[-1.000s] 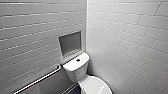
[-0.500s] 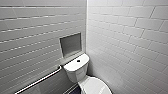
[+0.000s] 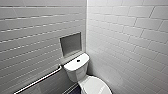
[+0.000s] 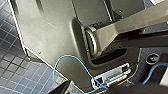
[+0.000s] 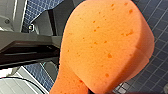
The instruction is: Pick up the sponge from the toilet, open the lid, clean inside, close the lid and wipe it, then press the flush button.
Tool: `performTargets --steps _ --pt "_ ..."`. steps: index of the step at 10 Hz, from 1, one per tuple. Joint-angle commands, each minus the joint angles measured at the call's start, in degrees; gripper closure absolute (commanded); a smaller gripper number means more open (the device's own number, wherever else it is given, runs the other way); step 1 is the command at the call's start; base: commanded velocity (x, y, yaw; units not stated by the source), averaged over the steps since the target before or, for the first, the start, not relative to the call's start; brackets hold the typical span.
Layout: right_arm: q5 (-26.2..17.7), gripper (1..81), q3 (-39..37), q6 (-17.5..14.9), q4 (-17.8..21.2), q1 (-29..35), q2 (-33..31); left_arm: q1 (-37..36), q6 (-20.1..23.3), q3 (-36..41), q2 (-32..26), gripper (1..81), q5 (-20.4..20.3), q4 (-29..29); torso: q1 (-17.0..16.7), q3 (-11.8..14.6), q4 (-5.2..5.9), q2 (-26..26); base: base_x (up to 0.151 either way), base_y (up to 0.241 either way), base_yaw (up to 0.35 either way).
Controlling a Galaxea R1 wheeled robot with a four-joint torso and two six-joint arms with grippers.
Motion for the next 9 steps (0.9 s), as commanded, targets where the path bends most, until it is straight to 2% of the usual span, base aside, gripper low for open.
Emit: performTargets --steps 1,2,3,4,5,9 --pt "-1.61 81.1 -0.46 0.03 -1.66 0.35 -0.38 -1.41 -0.11 -0.01 -0.16 1.0 4.41 -0.73 -3.62 3.36 0.00 5.64 0.000 0.000 0.000" --pt "-2.40 81.1 -0.46 -0.06 -1.75 0.43 -0.21 -1.41 -0.11 -0.01 -0.16 1.0 4.41 -0.73 -4.98 4.38 0.00 7.74 0.000 0.000 0.000" --pt "-3.02 81.1 -0.46 -0.06 -1.75 0.52 -0.03 -1.41 -0.11 -0.01 -0.16 1.0 4.41 -0.73 -2.73 5.47 0.00 4.19 0.000 0.000 0.000" --pt "-3.02 81.1 -0.46 -0.15 -1.75 0.61 0.06 -1.41 -0.20 -0.01 -0.08 1.0 4.41 -0.65 -3.80 5.92 0.00 5.75 0.000 0.000 0.000" --pt "-3.02 81.1 -0.46 -0.06 -1.75 0.61 0.06 -1.41 -0.21 -0.01 -0.08 1.0 4.41 -0.64 -4.13 3.50 0.00 6.14 0.000 0.000 0.000" --pt "-3.10 81.1 -0.46 0.03 -1.75 0.43 0.67 -1.58 -0.38 -1.41 0.28 1.0 4.32 -0.82 -4.64 4.26 0.00 6.97 0.000 0.000 0.000"
